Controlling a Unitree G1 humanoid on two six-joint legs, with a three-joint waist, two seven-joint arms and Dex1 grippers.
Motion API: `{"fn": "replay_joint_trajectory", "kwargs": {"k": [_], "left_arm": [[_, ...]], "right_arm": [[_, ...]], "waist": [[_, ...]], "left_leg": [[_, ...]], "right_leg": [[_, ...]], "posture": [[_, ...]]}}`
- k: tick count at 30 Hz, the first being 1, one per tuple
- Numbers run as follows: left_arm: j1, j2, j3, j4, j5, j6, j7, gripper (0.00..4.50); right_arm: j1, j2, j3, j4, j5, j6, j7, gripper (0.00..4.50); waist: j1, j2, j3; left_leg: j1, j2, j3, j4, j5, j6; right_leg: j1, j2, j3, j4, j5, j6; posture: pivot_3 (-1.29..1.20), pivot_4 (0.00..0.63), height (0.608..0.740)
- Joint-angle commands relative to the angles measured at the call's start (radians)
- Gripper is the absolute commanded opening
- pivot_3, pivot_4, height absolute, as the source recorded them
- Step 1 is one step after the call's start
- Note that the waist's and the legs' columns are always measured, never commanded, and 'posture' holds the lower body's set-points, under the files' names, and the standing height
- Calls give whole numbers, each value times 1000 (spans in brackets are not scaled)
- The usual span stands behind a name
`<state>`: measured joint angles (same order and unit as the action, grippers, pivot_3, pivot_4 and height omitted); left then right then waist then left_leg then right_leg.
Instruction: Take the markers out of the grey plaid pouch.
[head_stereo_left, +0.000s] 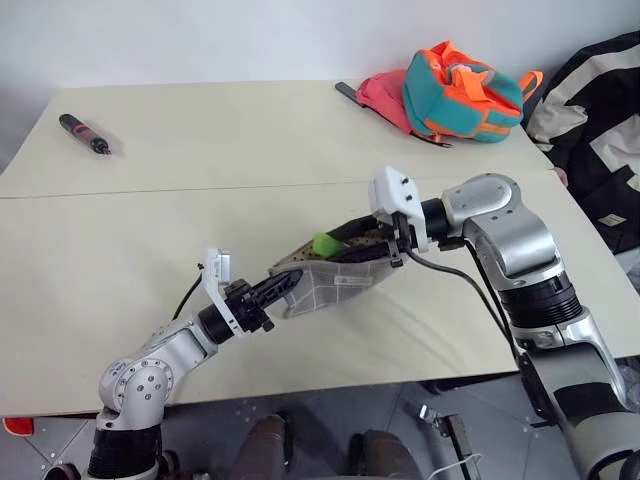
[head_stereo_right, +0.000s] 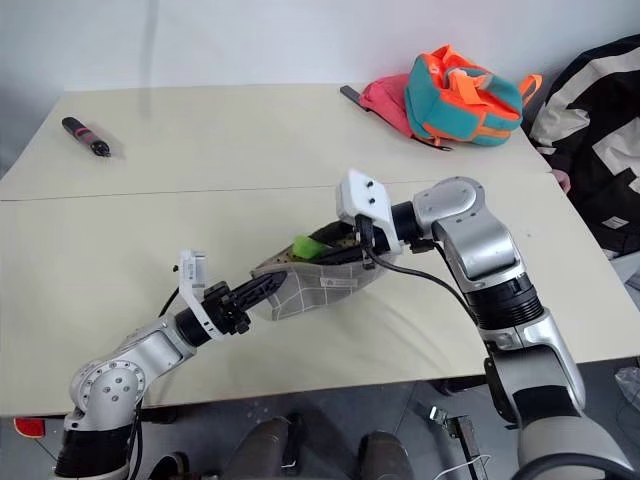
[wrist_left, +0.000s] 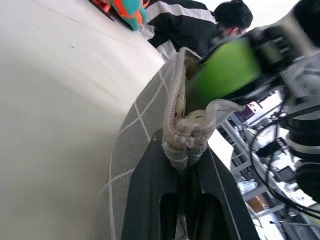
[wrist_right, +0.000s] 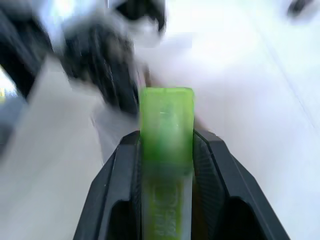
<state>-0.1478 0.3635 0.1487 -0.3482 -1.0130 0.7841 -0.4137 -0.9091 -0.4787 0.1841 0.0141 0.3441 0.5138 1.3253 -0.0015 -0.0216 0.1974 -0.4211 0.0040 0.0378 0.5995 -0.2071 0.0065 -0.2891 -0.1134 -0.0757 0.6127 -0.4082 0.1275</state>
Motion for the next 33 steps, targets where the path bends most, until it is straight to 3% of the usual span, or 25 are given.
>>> {"fn": "replay_joint_trajectory", "kwargs": {"k": [1, 4, 10, 13, 16, 20, 30, 33], "left_arm": [[-13, 12, 14, -27, 15, -18, -10, 0], [-18, 41, 29, -28, 29, -23, -21, 0], [-19, 102, 102, -36, 11, -22, -21, 0], [-10, 110, 132, -42, -5, -16, -21, 0], [7, 99, 120, -40, 7, -20, -29, 0], [4, 76, 99, -40, 13, -22, -25, 0], [-13, 68, 97, -38, -1, -10, -15, 0], [-5, 69, 99, -40, 0, -9, -17, 0]], "right_arm": [[-49, 45, -81, -28, 74, 27, -84, 1085], [-96, 85, -133, 31, 71, -19, -175, 1085], [-166, 10, -215, 161, 72, -55, -198, 1085], [-140, -117, -181, 207, 0, -99, -137, 1084], [-53, -281, -37, 259, -192, -273, -47, 1084], [-3, -357, 70, 345, -362, -425, -59, 1084], [46, -343, 145, 504, -514, -511, -84, 1084], [31, -318, 105, 483, -455, -457, -57, 2110]], "waist": [[0, 0, 0], [0, 0, 0], [4, 0, 0], [4, 0, 0], [7, 0, 0], [-5, 1, 1], [1, 3, 2], [1, 3, 2]], "left_leg": [[0, 0, 0, 0, 0, 0], [0, 0, 0, 0, 0, 0], [0, -2, 1, -2, 0, 0], [-1, -3, 1, -2, 0, 1], [-1, -3, 2, -3, -1, 3], [0, -2, 6, -3, -2, 3], [1, 0, 8, 2, -2, 3], [1, 0, 8, 4, -2, 3]], "right_leg": [[0, 0, 0, 0, 0, 0], [-1, 0, 0, 1, 0, 0], [-2, 0, 0, 1, 0, 0], [-1, -1, 0, 1, 0, 1], [-1, -1, -1, -1, 1, 1], [-1, -1, -2, -4, 1, 2], [-1, -1, -1, -2, 1, 2], [0, -1, -1, -2, 1, 3]], "posture": [[0, 150, 740], [0, 150, 740], [0, 150, 740], [0, 150, 740], [0, 150, 740], [0, 150, 740], [0, 150, 740], [0, 150, 740]]}}
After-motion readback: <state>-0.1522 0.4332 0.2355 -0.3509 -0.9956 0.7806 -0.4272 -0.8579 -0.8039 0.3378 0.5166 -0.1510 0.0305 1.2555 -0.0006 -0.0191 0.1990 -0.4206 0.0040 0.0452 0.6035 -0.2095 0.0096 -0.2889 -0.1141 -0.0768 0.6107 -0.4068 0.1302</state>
